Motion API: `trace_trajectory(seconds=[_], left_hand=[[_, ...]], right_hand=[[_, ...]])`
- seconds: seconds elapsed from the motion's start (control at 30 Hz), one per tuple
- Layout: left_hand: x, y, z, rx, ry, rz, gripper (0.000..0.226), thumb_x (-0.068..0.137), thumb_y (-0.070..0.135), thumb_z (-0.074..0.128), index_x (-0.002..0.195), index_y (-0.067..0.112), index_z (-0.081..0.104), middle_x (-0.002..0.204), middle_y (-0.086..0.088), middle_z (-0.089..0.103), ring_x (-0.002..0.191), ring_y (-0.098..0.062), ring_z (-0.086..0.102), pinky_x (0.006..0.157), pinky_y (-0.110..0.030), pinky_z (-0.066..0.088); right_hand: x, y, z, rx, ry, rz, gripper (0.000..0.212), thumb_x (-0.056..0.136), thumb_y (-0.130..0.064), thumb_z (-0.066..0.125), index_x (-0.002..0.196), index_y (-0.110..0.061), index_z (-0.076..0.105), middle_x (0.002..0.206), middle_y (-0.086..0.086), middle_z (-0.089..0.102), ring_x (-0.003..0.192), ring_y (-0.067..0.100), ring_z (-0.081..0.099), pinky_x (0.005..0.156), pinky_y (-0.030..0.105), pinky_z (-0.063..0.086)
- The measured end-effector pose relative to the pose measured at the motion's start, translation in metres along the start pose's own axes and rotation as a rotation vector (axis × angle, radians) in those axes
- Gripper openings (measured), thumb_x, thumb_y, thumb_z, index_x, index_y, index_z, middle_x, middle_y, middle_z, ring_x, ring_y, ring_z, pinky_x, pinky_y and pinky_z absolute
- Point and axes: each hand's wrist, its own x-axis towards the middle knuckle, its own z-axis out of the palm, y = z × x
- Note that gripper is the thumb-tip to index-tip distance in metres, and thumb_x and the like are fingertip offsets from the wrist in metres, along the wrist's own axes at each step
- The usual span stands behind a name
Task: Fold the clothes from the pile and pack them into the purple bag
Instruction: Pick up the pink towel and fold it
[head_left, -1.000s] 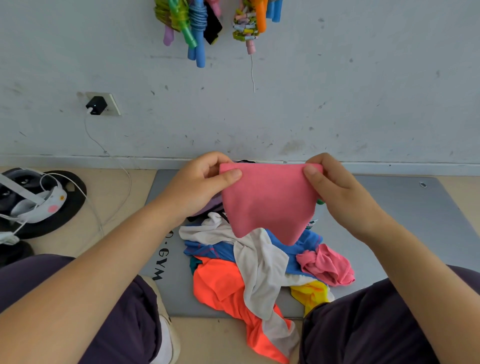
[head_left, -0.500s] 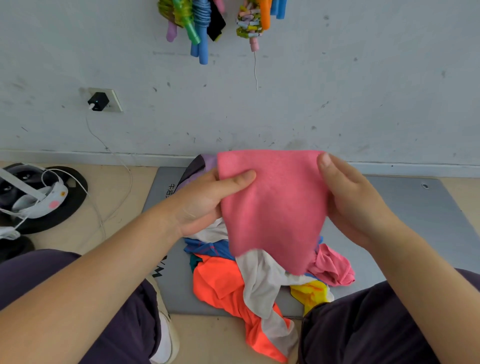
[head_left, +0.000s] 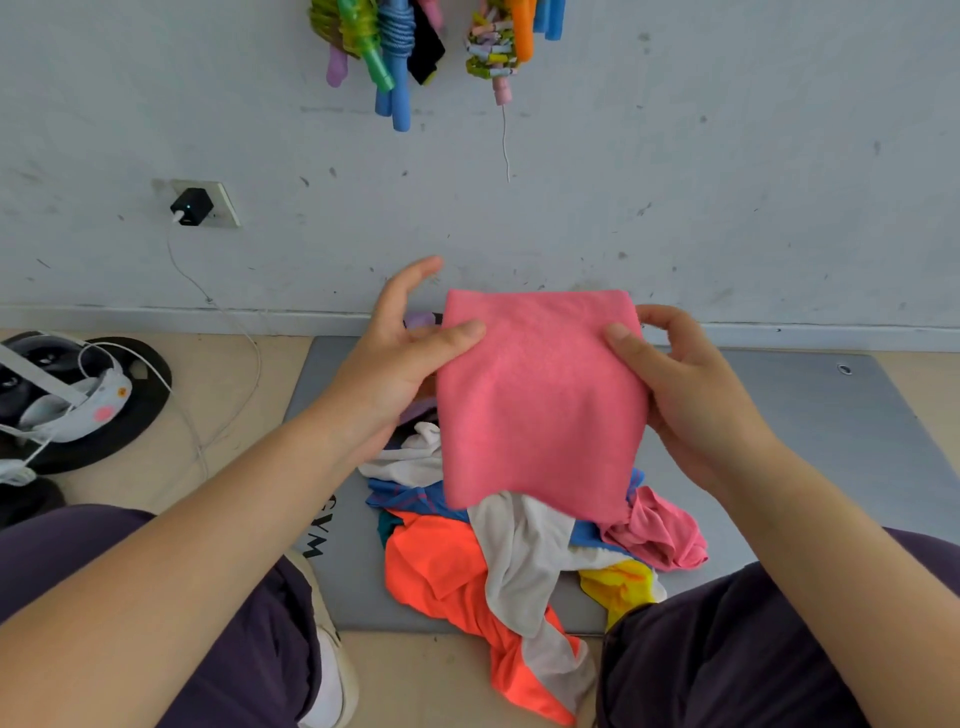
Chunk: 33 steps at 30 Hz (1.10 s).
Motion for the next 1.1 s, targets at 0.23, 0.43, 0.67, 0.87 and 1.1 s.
trace_trajectory(seconds=[0.23, 0.43, 0.67, 0.87, 1.1], left_hand=[[-0.004, -0.008, 0.003, 0.319, -0.269, 0.097, 0.052, 0.07, 0.005, 0.082, 0.108, 0.034, 0.062, 0.108, 0.011, 0.061, 0.091, -0.004, 0.061, 0.076, -0.023, 0.053], [0.0, -0.006, -0.003, 0.311, -0.191, 0.071, 0.047, 0.075, 0.002, 0.079, 0.109, 0.032, 0.066, 0.091, 0.012, 0.065, 0.07, 0.001, 0.062, 0.054, -0.012, 0.046], [-0.001, -0.004, -0.002, 0.356, -0.121, 0.124, 0.047, 0.064, 0.032, 0.085, 0.108, 0.031, 0.067, 0.101, 0.007, 0.075, 0.09, -0.006, 0.07, 0.075, -0.016, 0.052], [-0.001, -0.005, -0.002, 0.223, -0.117, 0.137, 0.057, 0.07, 0.019, 0.085, 0.12, 0.037, 0.064, 0.093, -0.007, 0.077, 0.088, -0.015, 0.072, 0.078, -0.027, 0.058], [0.002, -0.007, -0.002, 0.207, -0.082, 0.145, 0.048, 0.071, 0.008, 0.08, 0.114, 0.025, 0.066, 0.091, 0.0, 0.077, 0.085, -0.01, 0.072, 0.071, -0.02, 0.055]], right_hand=[[0.0, 0.001, 0.004, -0.022, -0.022, -0.044, 0.02, 0.1, -0.027, 0.051, 0.094, -0.031, 0.07, 0.096, -0.008, 0.065, 0.077, 0.008, 0.055, 0.059, 0.024, 0.04], [-0.001, -0.003, -0.002, -0.129, -0.258, -0.062, 0.054, 0.067, -0.017, 0.082, 0.116, -0.031, 0.064, 0.117, -0.006, 0.063, 0.094, 0.006, 0.063, 0.073, 0.02, 0.053], [0.002, -0.006, -0.013, -0.251, -0.211, -0.113, 0.041, 0.077, -0.015, 0.077, 0.115, -0.025, 0.065, 0.113, -0.006, 0.068, 0.102, 0.013, 0.065, 0.08, 0.022, 0.054], [0.005, -0.003, -0.011, -0.038, -0.253, -0.073, 0.047, 0.074, -0.026, 0.074, 0.118, -0.014, 0.064, 0.114, 0.006, 0.07, 0.104, 0.019, 0.067, 0.083, 0.026, 0.054], [0.008, -0.002, -0.014, 0.016, -0.26, -0.108, 0.049, 0.07, -0.019, 0.078, 0.117, -0.021, 0.065, 0.1, 0.002, 0.072, 0.092, 0.016, 0.069, 0.075, 0.024, 0.055]])
